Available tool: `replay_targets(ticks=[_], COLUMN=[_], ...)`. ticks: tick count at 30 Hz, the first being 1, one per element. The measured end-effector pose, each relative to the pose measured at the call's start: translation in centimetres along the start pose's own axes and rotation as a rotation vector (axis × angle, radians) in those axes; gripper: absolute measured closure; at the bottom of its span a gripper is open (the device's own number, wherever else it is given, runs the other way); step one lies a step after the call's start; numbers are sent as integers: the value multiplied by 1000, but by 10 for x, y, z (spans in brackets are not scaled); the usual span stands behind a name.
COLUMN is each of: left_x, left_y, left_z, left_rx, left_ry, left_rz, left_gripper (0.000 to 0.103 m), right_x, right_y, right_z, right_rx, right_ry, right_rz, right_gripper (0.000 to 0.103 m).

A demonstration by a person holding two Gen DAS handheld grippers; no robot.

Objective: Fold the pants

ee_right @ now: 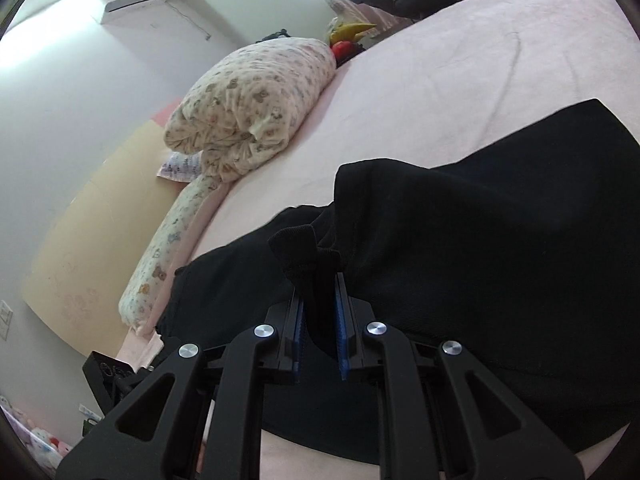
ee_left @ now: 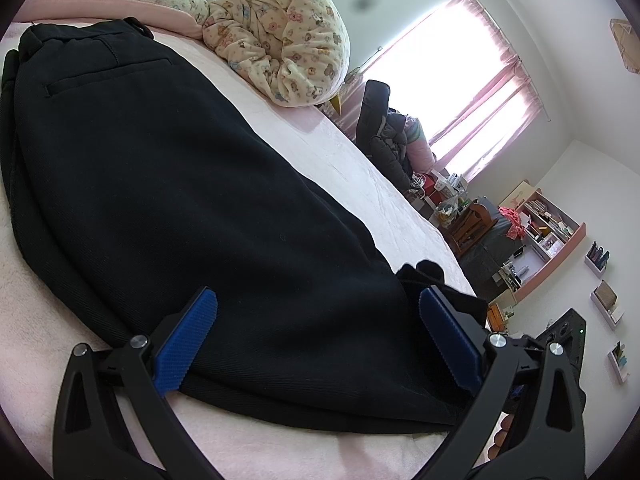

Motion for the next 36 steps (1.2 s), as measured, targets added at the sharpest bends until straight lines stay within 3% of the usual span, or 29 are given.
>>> replay_targets(ticks=[5,10,12,18,22,28,30,33,36], left_x=[0,0,0,0,0,0,0,0,0], left_y=[0,0,0,0,0,0,0,0,0], left_z=[0,0,0,0,0,0,0,1,0], left_rx=[0,0,0,0,0,0,0,0,0], left_ry=[0,0,0,0,0,0,0,0,0], left_rz=[0,0,0,0,0,0,0,0,0], left_gripper=[2,2,2,2,2,2,2,2,2], right_x=[-26,-28,-31,-49,-55,-60,-54,-48,-51], right_y=[2,-17,-26,-40,-37,-37,-38,-37,-33], right_z=[-13,-45,-48,-26,-18,-42,-53,-54,-40], right_rx=[-16,-179,-219,-207,-147,-197,-214,-199,-138], right_ry=[-39,-264,-315,-254,-297,-347,-401,-376,-326], right_rz=[89,220,285,380,424,451,444,397,385], right_gripper=[89,88,79,77,77,77,76,87,89])
Point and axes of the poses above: each gripper's, at about its wrist camera, not at the fingertips, and z roughly against the way its jaws point, x to its right, y to its top, the point moved 3 cm from there along -z, roughly the way its jaws point, and after that the axes turned 12 degrees about -x, right-handed, at the moved point
